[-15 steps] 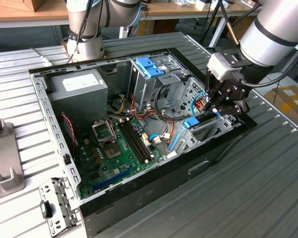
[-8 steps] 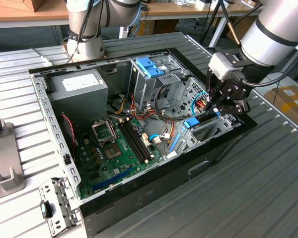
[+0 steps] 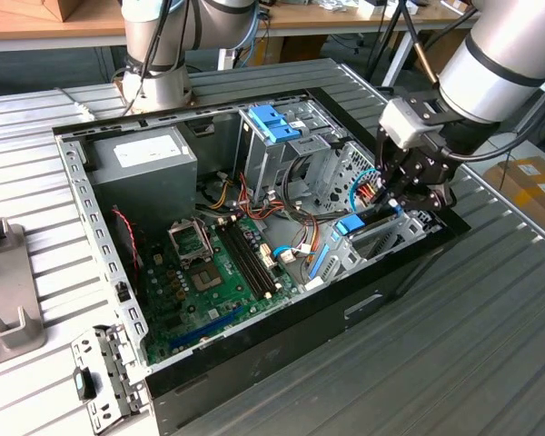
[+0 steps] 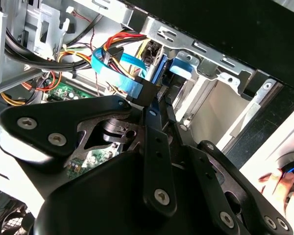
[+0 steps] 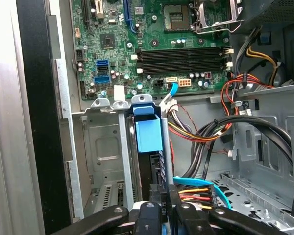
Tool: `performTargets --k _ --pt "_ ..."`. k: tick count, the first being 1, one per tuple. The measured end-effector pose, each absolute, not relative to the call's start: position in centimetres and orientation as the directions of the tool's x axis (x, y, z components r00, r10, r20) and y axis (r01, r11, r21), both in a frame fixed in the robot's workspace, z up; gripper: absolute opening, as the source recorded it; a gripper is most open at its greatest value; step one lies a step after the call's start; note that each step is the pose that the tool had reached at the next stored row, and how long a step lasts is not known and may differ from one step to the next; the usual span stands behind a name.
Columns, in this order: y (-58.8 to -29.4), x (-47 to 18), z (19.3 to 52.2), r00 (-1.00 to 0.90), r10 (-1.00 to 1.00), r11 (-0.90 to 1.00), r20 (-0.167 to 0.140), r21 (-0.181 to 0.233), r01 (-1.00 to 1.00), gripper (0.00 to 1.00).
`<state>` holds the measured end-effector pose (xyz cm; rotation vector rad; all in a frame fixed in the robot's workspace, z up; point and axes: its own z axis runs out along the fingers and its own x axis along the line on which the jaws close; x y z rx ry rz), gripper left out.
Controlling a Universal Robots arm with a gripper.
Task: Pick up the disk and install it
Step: 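Insert the first disk wire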
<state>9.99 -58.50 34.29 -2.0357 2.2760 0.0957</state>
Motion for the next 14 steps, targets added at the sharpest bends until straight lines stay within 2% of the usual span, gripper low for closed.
performTargets --k 4,6,9,10,14 --pt "-58.5 10.0 34.0 -0.109 -0.989 0.110 -0.104 -0.011 -0.994 0.18" --pt "-58.5 10.0 34.1 -0.109 -0.989 0.110 -0.104 -0.011 -0.994 0.32" --pt "-58.5 10.0 35.2 -0.109 -0.989 0.110 -0.105 -0.011 -0.994 0.32" --pt "-58.5 10.8 35.4 -0.109 -0.989 0.110 -0.104 -0.004 -0.994 0.10" --pt "-58.5 12.2 35.4 -0.111 -0.989 0.110 -0.103 0.009 -0.994 0.10"
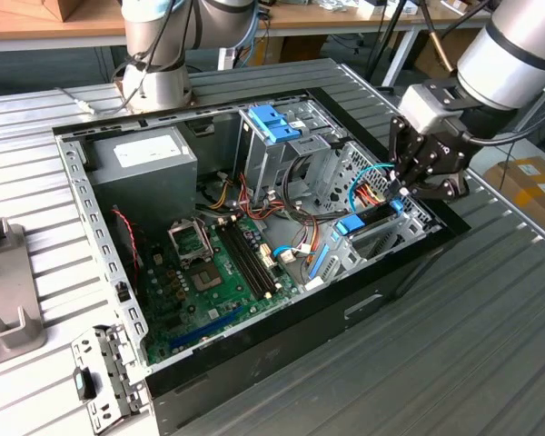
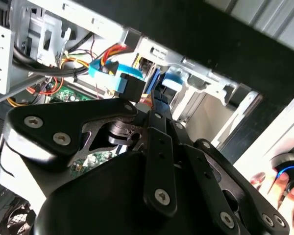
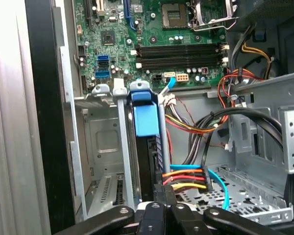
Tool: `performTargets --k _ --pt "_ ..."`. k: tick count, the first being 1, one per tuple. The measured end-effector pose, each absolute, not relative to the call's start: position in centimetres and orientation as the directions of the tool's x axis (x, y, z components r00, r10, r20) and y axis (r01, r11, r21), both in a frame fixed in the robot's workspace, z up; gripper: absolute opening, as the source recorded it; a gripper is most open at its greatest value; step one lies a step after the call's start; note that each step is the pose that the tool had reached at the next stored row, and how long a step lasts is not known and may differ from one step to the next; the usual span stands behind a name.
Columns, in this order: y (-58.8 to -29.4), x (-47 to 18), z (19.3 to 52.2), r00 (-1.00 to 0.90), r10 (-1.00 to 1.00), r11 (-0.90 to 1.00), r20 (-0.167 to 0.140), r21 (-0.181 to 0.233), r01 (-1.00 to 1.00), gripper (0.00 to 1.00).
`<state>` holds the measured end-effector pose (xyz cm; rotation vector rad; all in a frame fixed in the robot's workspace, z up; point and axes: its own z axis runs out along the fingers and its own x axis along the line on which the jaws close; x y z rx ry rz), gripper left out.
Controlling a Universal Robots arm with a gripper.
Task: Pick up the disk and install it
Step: 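Insert the first disk wire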
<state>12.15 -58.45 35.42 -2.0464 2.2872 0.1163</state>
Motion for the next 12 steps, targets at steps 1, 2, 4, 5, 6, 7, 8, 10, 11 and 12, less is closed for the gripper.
performTargets --k 1,2,4,5,6,7,8,10,11,12 --pt "-58.45 12.30 35.43 -0.111 -0.989 0.110 -0.103 0.011 -0.994 0.10" --pt "-58.45 12.30 35.43 -0.111 -0.989 0.110 -0.103 0.011 -0.994 0.10" --pt "-58.45 12.30 35.41 -0.111 -0.989 0.110 -0.103 0.011 -0.994 0.10" --pt "-58.46 12.29 35.30 -0.111 -0.988 0.110 -0.103 0.012 -0.994 0.10" --pt "-58.46 12.29 35.22 -0.111 -0.988 0.111 -0.103 0.012 -0.994 0.10" --pt "-58.46 12.29 35.14 -0.111 -0.988 0.110 -0.103 0.013 -0.994 0.10" --pt "-58.45 12.30 35.05 -0.111 -0.988 0.110 -0.103 0.013 -0.994 0.10" --pt "-58.46 12.29 34.86 -0.111 -0.988 0.110 -0.104 0.014 -0.994 0.10" --pt "-58.46 12.29 34.79 -0.111 -0.988 0.110 -0.103 0.014 -0.994 0.10" --pt "-58.46 12.29 34.72 -0.111 -0.988 0.110 -0.103 0.014 -0.994 0.10"
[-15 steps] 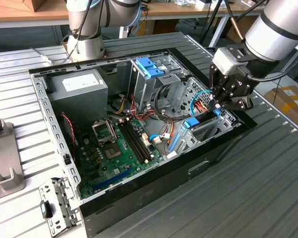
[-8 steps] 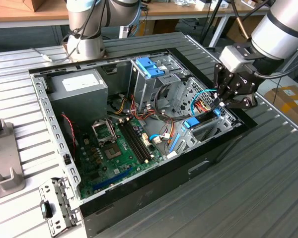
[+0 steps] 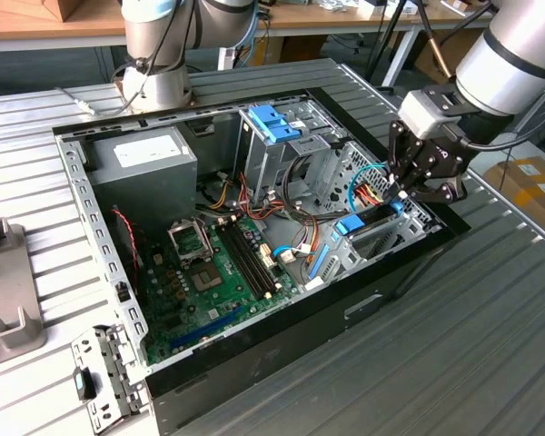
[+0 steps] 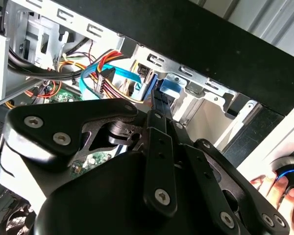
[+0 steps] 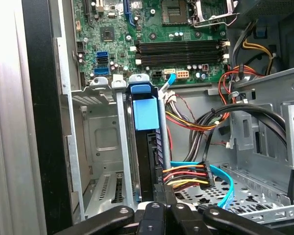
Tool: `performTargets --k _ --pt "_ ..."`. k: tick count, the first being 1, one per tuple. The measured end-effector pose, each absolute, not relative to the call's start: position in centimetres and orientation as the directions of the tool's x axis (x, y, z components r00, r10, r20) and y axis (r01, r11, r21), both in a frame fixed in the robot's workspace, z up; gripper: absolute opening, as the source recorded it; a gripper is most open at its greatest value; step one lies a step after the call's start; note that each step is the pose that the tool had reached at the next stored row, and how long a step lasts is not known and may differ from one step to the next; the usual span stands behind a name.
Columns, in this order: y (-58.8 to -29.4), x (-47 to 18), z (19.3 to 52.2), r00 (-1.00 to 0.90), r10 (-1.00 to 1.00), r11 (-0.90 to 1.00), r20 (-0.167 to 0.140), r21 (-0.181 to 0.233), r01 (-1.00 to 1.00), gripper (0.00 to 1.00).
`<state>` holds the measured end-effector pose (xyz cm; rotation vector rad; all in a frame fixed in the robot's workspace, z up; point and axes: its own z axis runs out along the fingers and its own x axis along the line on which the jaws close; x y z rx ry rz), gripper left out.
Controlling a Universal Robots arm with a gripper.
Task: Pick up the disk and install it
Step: 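Insert the first disk wire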
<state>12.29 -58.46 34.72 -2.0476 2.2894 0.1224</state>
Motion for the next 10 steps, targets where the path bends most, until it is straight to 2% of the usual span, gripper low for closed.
performTargets --k 10 --pt "-58.46 12.30 34.29 -0.111 -0.988 0.110 -0.103 0.015 -0.994 0.10"
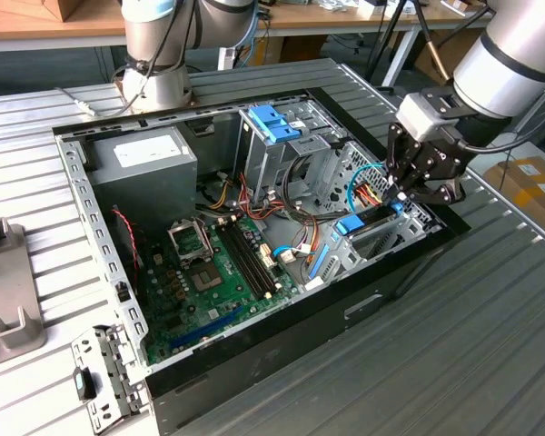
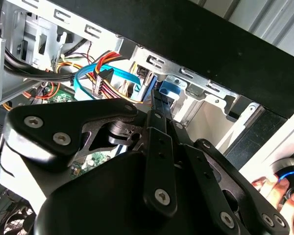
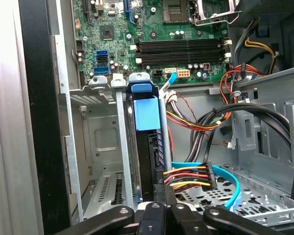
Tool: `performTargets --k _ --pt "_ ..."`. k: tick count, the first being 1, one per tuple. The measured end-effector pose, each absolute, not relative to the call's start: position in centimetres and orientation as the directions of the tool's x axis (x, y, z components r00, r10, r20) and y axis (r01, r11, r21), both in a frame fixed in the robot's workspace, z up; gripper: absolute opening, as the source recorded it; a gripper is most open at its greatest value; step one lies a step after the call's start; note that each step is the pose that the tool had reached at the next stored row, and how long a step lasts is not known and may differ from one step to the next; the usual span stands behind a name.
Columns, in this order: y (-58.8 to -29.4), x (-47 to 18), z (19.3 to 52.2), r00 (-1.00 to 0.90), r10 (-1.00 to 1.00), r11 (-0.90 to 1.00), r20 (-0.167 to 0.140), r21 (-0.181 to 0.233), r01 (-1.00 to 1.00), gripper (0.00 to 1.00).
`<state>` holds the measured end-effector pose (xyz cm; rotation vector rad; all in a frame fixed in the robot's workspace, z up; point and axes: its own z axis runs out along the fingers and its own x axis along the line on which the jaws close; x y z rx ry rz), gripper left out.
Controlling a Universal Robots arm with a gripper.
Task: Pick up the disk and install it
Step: 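Insert the first disk wire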
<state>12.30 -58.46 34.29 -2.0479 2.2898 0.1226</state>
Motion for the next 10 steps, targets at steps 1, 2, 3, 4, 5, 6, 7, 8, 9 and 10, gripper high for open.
performTargets --k 1,2,3,4,5,6,7,8,9,10 --pt "-58.5 12.3 34.3 -0.111 -0.988 0.110 -0.104 0.015 -0.994 0.10" --pt "-58.5 12.3 34.4 -0.111 -0.988 0.110 -0.104 0.015 -0.994 0.10" --pt "-58.5 12.3 34.6 -0.111 -0.988 0.110 -0.104 0.015 -0.994 0.10" --pt "-58.5 12.3 34.9 -0.111 -0.988 0.110 -0.103 0.015 -0.994 0.10" --pt "-58.5 12.3 35.2 -0.111 -0.988 0.110 -0.103 0.015 -0.994 0.10" --pt "-58.5 12.3 35.4 -0.111 -0.988 0.110 -0.104 0.015 -0.994 0.10" --pt "-58.5 12.3 35.5 -0.111 -0.988 0.110 -0.103 0.015 -0.994 0.10" --pt "-58.5 12.4 35.6 -0.111 -0.988 0.110 -0.103 0.015 -0.994 0.10" --pt "-58.5 12.5 35.7 -0.111 -0.988 0.110 -0.103 0.015 -0.994 0.10" --pt "-58.5 12.5 35.7 -0.111 -0.988 0.110 -0.103 0.015 -0.994 0.10"
